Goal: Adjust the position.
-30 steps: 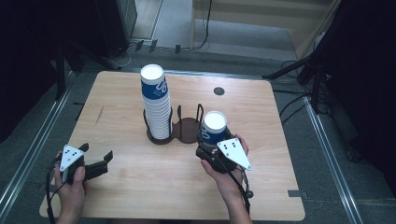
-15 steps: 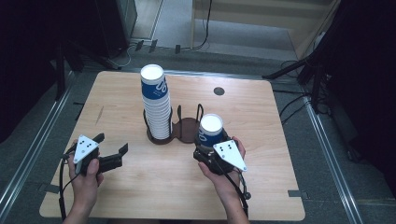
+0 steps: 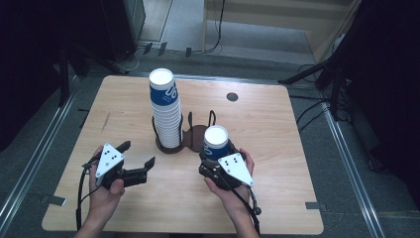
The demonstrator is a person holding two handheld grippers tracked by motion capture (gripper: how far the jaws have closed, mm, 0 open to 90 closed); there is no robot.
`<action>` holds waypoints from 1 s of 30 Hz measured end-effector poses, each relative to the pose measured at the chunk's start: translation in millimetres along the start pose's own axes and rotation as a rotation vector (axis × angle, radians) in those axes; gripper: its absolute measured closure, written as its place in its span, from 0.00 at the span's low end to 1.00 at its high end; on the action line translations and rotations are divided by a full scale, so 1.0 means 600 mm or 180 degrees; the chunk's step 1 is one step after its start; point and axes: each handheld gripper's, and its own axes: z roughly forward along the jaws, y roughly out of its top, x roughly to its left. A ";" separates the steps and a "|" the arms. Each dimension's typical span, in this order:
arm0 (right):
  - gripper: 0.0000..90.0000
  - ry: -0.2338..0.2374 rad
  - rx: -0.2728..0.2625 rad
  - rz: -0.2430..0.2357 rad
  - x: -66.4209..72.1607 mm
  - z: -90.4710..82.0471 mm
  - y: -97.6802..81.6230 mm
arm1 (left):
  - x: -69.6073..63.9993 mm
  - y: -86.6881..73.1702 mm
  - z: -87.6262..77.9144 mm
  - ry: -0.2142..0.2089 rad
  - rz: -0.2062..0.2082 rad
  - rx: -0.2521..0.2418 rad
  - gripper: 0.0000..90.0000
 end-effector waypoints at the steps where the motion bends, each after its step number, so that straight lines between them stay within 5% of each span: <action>1: 0.22 0.0014 0.0006 -0.0003 0.002 -0.001 -0.001 | -0.003 0.000 0.000 -0.0044 -0.0009 -0.0016 0.09; 8: 0.22 0.0056 0.0060 -0.0087 0.017 0.000 -0.012 | -0.016 0.006 -0.001 -0.0253 0.0039 -0.0140 0.09; 30: 0.22 0.0276 0.0239 -0.0497 0.086 0.007 -0.054 | -0.036 0.024 -0.003 -0.0831 0.0033 -0.0003 0.10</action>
